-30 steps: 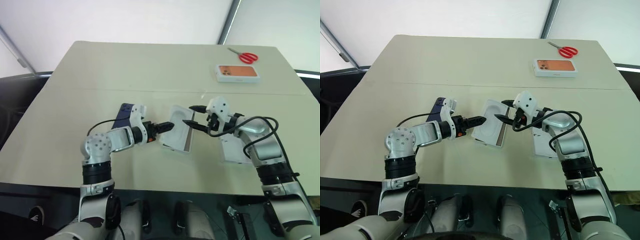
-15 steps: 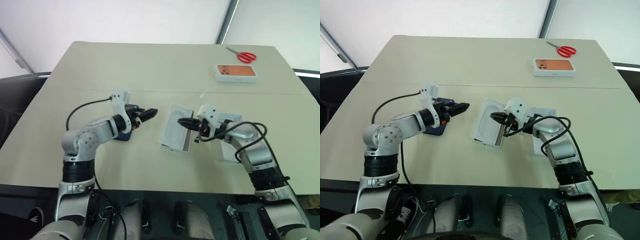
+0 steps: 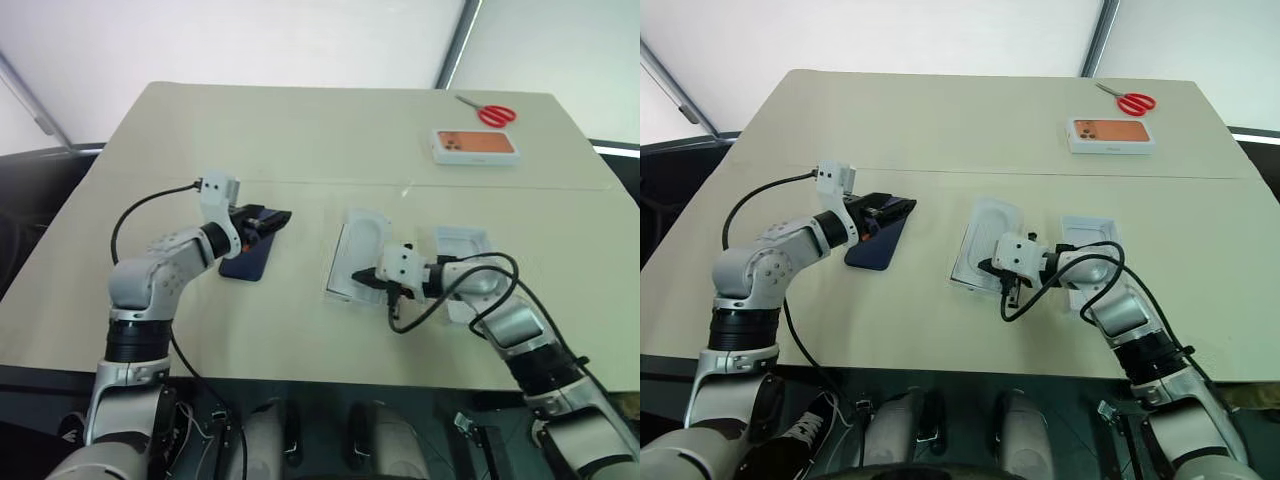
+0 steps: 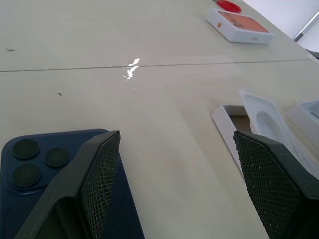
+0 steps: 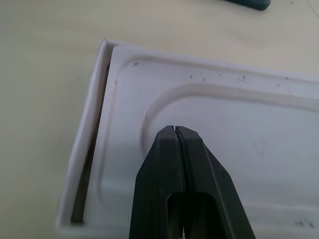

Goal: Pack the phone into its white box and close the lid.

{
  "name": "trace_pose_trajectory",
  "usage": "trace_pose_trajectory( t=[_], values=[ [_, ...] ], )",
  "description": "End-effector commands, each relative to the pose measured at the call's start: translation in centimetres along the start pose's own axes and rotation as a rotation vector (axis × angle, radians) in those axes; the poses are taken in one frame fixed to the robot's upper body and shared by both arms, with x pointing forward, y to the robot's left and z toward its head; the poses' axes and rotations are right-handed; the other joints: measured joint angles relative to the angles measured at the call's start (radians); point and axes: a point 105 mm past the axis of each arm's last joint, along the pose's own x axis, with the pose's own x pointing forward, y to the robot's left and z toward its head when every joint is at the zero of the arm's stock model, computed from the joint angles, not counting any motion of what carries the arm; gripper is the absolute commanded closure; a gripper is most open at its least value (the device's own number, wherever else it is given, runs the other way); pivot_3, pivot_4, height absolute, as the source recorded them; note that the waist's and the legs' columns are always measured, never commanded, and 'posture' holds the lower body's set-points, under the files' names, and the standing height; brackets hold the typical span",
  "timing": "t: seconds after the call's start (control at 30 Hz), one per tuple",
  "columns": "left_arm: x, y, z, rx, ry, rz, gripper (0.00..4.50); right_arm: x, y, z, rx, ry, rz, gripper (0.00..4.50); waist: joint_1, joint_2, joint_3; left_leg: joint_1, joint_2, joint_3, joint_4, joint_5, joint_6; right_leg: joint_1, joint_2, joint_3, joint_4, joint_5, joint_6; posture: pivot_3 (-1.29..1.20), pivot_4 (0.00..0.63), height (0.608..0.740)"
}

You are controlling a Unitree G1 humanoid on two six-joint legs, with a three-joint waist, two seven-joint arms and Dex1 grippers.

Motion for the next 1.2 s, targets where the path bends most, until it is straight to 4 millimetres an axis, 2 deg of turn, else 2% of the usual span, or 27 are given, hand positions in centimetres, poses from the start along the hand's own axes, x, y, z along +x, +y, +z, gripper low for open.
trace_pose_trajectory(
  t=[0.03, 0.23, 0.33, 0.53, 0.67, 0.77, 0.83, 0.93, 1.03, 1.2],
  values=[
    [0.0, 0.1, 1.1, 0.017, -0.047, 0.013, 0.67, -0.7, 0.1, 0.3, -0.019, 0.029, 0.04, 4.46, 0.001, 0.0, 0.0, 0.0, 0.0, 0.0, 0.0, 0.0, 0.0, 0.0, 0.0, 0.0, 0.0, 0.0, 0.0, 0.0, 0.15, 0.738],
    [0.1, 0.1, 1.1, 0.015, -0.045, 0.022, 0.67, -0.2, 0.2, 2.7, 0.058, -0.094, 0.047, 4.46, 0.0, 0.0, 0.0, 0.0, 0.0, 0.0, 0.0, 0.0, 0.0, 0.0, 0.0, 0.0, 0.0, 0.0, 0.0, 0.0, 0.15, 0.738],
    [0.0, 0.2, 1.2, 0.008, -0.048, 0.02, 0.67, 0.0, -0.4, 3.2, 0.068, -0.117, 0.02, 4.46, 0.0, 0.0, 0.0, 0.0, 0.0, 0.0, 0.0, 0.0, 0.0, 0.0, 0.0, 0.0, 0.0, 0.0, 0.0, 0.0, 0.15, 0.738],
    [0.1, 0.0, 1.2, 0.012, -0.053, 0.019, 0.67, 0.2, -4.0, 3.6, 0.01, -0.137, -0.166, 4.46, -0.002, 0.0, 0.0, 0.0, 0.0, 0.0, 0.0, 0.0, 0.0, 0.0, 0.0, 0.0, 0.0, 0.0, 0.0, 0.0, 0.15, 0.738],
    [0.1, 0.1, 1.7, 0.012, -0.078, 0.023, 0.67, 0.7, -6.2, 2.5, -0.02, -0.067, -0.27, 4.46, -0.003, 0.0, 0.0, 0.0, 0.0, 0.0, 0.0, 0.0, 0.0, 0.0, 0.001, 0.0, 0.0, 0.0, 0.0, 0.0, 0.15, 0.738],
    [0.1, 0.4, 1.8, 0.028, -0.075, 0.038, 0.67, 1.0, -7.5, 0.7, -0.052, 0.02, -0.35, 4.46, -0.005, 0.0, 0.0, 0.0, 0.0, 0.001, 0.0, 0.0, 0.0, 0.0, 0.001, 0.0, 0.0, 0.0, 0.0, 0.0, 0.15, 0.738],
    [0.1, 0.3, 1.8, 0.029, -0.074, 0.04, 0.67, 1.3, -7.5, 0.1, -0.07, 0.049, -0.349, 4.46, -0.008, 0.0, 0.0, 0.0, 0.0, 0.001, 0.0, 0.0, 0.0, 0.0, 0.001, 0.0, 0.0, 0.0, 0.0, 0.0, 0.15, 0.738],
    [0.1, 0.0, 1.5, 0.034, -0.068, 0.036, 0.67, 2.0, -6.0, -0.4, -0.1, 0.065, -0.262, 4.46, -0.017, 0.0, 0.0, 0.0, 0.0, 0.001, 0.0, 0.0, 0.0, 0.0, 0.001, 0.0, 0.001, 0.0, 0.0, 0.0, 0.15, 0.738],
    [0.1, 0.0, 1.3, 0.03, -0.066, 0.038, 0.67, 2.5, -4.3, 0.4, -0.041, 0.006, -0.176, 4.46, -0.023, 0.0, 0.0, 0.0, 0.0, 0.001, 0.0, 0.0, 0.0, 0.0, 0.001, 0.0, 0.001, 0.0, 0.0, 0.0, 0.15, 0.738],
    [0.1, 0.1, 1.4, 0.021, -0.075, 0.043, 0.67, 2.3, -4.8, 0.3, -0.064, 0.022, -0.208, 4.46, -0.023, 0.0, 0.0, 0.0, 0.0, 0.001, 0.0, 0.0, 0.0, 0.0, 0.001, 0.0, 0.001, 0.0, 0.0, 0.0, 0.15, 0.738]
  ],
)
